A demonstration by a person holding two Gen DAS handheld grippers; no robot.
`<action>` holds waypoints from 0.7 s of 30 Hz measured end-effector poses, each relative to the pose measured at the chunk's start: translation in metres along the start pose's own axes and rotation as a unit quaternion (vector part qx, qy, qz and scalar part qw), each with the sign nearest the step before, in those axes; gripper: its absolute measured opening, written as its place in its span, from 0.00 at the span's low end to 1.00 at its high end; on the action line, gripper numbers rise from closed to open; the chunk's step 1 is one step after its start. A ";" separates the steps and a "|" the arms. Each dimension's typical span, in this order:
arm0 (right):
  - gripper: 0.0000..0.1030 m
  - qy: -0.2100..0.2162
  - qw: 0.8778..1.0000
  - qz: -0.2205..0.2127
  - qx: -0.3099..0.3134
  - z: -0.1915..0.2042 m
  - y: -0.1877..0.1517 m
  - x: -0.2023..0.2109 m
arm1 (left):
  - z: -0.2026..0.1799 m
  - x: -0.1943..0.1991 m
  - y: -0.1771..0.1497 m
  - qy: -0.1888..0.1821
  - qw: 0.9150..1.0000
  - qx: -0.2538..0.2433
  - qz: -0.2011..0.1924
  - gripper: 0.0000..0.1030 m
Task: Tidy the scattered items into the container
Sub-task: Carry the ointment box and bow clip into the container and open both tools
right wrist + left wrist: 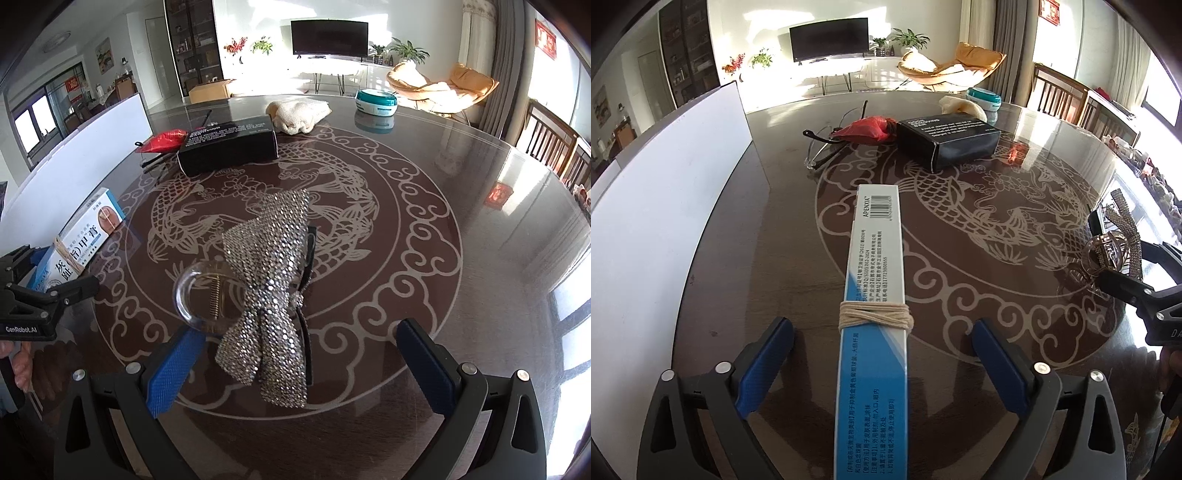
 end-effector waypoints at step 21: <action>0.48 0.086 0.994 -0.054 0.030 0.060 0.037 0.065 | 0.038 0.091 0.024 -0.051 0.995 0.053 -0.069 0.24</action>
Point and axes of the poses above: each gripper's, at about its wrist camera, not at the fingertips, and x roughly against the way its jaws point, z to its left, y to its top, the point moved 4 cm from there along -x, roughly the way its jaws point, and after that the axes turned 1 degree about y, right-handed, at the moved point
